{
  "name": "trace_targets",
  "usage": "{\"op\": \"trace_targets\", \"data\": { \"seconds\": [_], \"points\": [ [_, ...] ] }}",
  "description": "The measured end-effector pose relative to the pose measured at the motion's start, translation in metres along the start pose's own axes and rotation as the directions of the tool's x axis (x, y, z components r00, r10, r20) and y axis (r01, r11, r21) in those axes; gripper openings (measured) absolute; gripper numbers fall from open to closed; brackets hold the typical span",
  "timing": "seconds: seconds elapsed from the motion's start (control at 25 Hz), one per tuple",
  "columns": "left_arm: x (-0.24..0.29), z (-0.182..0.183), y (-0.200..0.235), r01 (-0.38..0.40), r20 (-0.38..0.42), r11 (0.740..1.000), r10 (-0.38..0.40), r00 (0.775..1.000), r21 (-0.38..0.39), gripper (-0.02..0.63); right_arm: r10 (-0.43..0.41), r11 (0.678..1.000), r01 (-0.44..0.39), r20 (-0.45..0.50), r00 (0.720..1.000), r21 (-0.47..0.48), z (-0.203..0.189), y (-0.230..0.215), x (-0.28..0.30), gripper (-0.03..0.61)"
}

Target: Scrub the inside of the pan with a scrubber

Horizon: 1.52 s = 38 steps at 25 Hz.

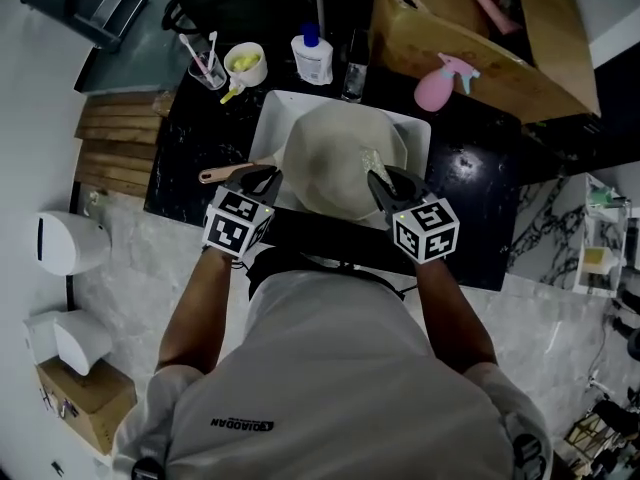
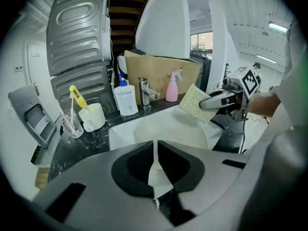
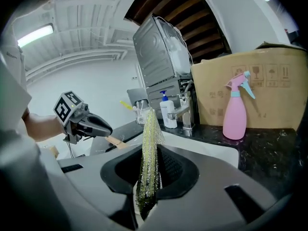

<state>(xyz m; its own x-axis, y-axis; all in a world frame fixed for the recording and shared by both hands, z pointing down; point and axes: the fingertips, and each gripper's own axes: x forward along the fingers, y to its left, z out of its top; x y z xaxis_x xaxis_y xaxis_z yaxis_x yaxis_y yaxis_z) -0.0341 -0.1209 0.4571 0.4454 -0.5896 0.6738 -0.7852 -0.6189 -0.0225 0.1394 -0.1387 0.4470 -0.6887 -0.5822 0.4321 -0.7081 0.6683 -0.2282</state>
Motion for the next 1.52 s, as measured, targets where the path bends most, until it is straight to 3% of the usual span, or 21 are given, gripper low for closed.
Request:
{"op": "trace_targets", "data": {
  "seconds": [0.12, 0.24, 0.36, 0.6, 0.8, 0.92, 1.08, 1.24, 1.52],
  "points": [
    [0.008, -0.005, 0.012, 0.023, -0.034, 0.999, -0.022, 0.999, 0.027, 0.026, -0.004, 1.000, 0.004, -0.016, 1.000, 0.002, -0.002, -0.003, 0.011, 0.081],
    [0.021, -0.016, 0.019, 0.092, -0.098, 0.994, -0.086, 0.992, 0.060, 0.105, -0.026, 0.999, 0.027, -0.030, 0.999, 0.039, -0.005, -0.008, 0.023, 0.081],
    [0.034, -0.033, 0.024, 0.169, -0.187, 0.979, -0.146, 0.972, 0.117, 0.142, -0.063, 0.995, 0.065, -0.037, 0.997, 0.081, -0.008, -0.013, 0.036, 0.080],
    [0.061, -0.073, 0.038, 0.302, -0.374, 0.900, -0.176, 0.911, 0.313, 0.236, -0.110, 0.984, 0.109, 0.000, 0.994, 0.139, 0.005, -0.012, 0.055, 0.081],
    [0.071, -0.090, 0.035, 0.408, -0.439, 0.860, -0.253, 0.862, 0.306, 0.252, -0.132, 0.982, 0.132, -0.010, 0.991, 0.132, 0.008, -0.007, 0.065, 0.081],
    [0.078, -0.097, 0.037, 0.432, -0.457, 0.843, -0.261, 0.850, 0.322, 0.252, -0.150, 0.979, 0.152, -0.022, 0.988, 0.135, 0.005, -0.010, 0.072, 0.081],
    [0.082, -0.101, 0.036, 0.471, -0.466, 0.836, -0.310, 0.829, 0.281, 0.253, -0.180, 0.975, 0.184, -0.049, 0.983, 0.120, 0.000, -0.019, 0.083, 0.081],
    [0.088, -0.123, 0.040, 0.495, -0.534, 0.811, -0.281, 0.797, 0.312, 0.253, -0.220, 0.971, 0.228, -0.100, 0.970, 0.079, -0.010, -0.036, 0.105, 0.081],
    [0.091, -0.124, 0.040, 0.506, -0.533, 0.809, -0.298, 0.792, 0.299, 0.252, -0.270, 0.961, 0.275, -0.184, 0.945, 0.003, -0.022, -0.065, 0.149, 0.081]
  ]
}}
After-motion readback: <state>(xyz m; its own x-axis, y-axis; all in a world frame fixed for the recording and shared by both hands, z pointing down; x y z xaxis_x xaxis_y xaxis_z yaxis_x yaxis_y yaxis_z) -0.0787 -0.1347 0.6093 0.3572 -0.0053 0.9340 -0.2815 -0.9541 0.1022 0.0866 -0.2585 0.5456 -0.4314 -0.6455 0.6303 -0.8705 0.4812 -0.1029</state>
